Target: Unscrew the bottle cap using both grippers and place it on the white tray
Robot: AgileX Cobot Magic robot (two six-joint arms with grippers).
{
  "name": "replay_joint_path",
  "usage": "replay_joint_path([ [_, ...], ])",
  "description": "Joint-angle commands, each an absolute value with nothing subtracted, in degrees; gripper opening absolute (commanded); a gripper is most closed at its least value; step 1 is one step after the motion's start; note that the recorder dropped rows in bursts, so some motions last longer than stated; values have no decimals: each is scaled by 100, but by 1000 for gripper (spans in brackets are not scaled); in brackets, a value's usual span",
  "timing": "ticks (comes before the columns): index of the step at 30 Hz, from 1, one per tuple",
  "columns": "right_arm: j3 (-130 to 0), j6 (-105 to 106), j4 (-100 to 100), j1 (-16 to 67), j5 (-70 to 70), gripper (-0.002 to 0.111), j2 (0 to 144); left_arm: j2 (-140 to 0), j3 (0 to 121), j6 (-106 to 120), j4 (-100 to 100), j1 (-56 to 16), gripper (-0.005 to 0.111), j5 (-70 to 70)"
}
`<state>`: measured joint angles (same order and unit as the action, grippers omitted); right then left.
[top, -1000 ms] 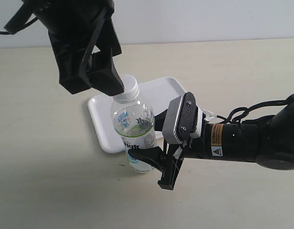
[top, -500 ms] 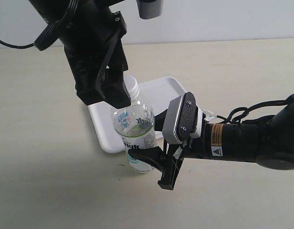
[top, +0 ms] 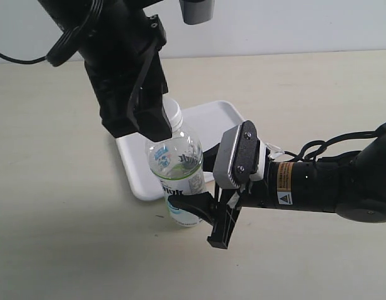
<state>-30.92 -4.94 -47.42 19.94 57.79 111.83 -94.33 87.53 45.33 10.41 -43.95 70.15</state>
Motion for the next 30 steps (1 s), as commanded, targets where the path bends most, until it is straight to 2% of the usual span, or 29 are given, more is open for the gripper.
replay_joint_path([
  [1,-3084,-419,-4798,2002,5556,0,11196,-9595,8712,4459,1083,-4403,66,6996],
  [21,-3084,-452,-4834,2002,5556,0,11196,-9554,8833,4289,1071,-4403,63,6996],
  [24,-3084,-452,-4834,2002,5556,0,11196,-9554,8833,4289,1071,-4403,53,6996],
  [30,-3084,-452,-4834,2002,5556,0,11196,-9554,8833,4445,1120,-4403,15,6996],
])
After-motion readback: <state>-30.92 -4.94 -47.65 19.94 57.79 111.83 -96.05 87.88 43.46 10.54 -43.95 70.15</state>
